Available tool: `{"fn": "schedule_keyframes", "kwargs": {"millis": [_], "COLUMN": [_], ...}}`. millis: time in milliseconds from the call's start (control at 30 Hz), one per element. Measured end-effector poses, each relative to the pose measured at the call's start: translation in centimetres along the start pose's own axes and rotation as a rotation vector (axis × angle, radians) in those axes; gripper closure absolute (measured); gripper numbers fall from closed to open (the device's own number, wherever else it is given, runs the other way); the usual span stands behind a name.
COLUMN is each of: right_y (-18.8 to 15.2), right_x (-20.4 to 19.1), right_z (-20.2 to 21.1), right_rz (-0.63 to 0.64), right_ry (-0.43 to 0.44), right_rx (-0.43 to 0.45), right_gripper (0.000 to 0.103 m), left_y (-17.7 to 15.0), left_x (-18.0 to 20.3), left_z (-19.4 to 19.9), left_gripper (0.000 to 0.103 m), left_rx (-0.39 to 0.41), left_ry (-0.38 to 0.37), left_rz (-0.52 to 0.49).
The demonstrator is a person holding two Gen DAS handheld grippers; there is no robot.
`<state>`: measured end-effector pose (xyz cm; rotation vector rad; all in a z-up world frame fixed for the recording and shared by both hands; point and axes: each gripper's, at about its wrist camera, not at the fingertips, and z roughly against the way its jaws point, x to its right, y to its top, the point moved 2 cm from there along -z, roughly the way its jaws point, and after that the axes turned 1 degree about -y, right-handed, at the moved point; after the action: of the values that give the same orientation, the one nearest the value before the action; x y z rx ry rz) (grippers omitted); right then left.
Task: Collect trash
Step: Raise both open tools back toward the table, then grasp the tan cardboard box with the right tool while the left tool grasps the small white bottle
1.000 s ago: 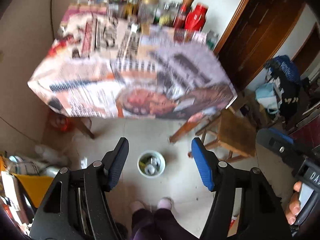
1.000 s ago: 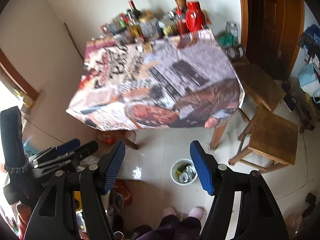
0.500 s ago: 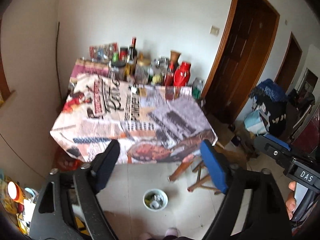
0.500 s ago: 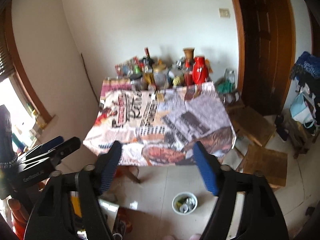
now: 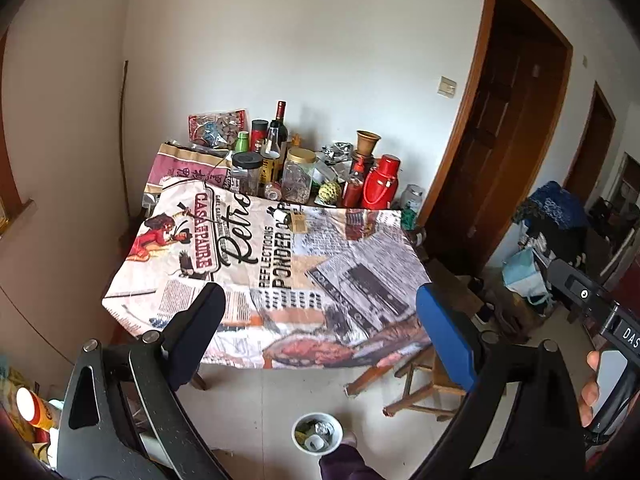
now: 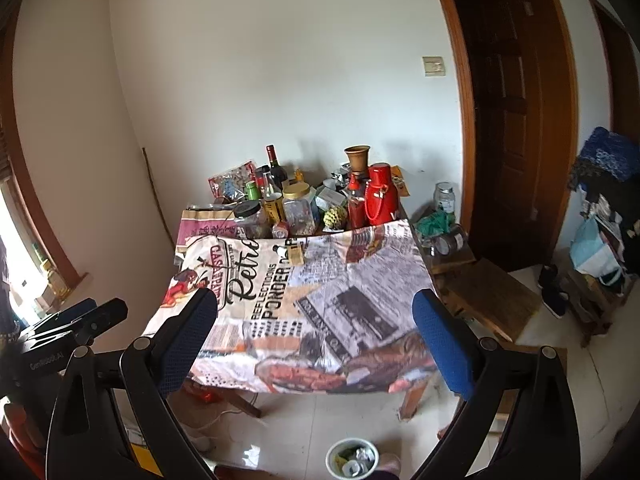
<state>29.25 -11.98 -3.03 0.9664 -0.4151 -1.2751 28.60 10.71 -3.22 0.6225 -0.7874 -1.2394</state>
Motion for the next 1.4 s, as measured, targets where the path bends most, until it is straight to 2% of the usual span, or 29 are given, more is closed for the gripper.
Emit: {"fn": "schedule_keyframes", "kwargs": {"millis": [400,567,767,900,1100,1233,1400], "right_y": [7.1,8.7,9.9,10.3,10.9,10.7,8.8], "right_x": [4.2,5.6,5.9,5.1,2.6,0.3,-2.0], "right_z": [-10.1,-13.7,-18.2,-21.2,-27.1,-32.5,-38.9], "right_rz": [0.101,0.13,0.136,0.128,0.086,0.028,0.012], "right_ry": [0.108,0.153,0.178,0.167,0.138,0.129,0.135], "right_rx": [-0.072,-0.101,-0.156,-0.183,-0.242,-0.317,-0.422], "right_gripper": [0.006,0.006,0.006,0.006,0.006,0.006,0.006], "left_y": [7.1,8.9,10.2,11.1,13.1,15.6,16.9], "left_x": [3.4,4.5,4.4,2.4,-2.3,-6.9,-11.2], "left_z": [-11.2,-15.4,-20.0,-23.2,-28.2,-32.0,-36.1], "left_gripper": [0.007,0.007,0.007,0.007,0.007,0.007,0.007], "left_rx": [0.002,-0.011,-0.072,-0.114,-0.163,-0.202,-0.219], "left_ry": [0.092,0.135,0.171,0.179,0.151,0.14,0.179], "left_rz": [0.06,0.074,0.055,0.063,0.058,0.062,0.064]}}
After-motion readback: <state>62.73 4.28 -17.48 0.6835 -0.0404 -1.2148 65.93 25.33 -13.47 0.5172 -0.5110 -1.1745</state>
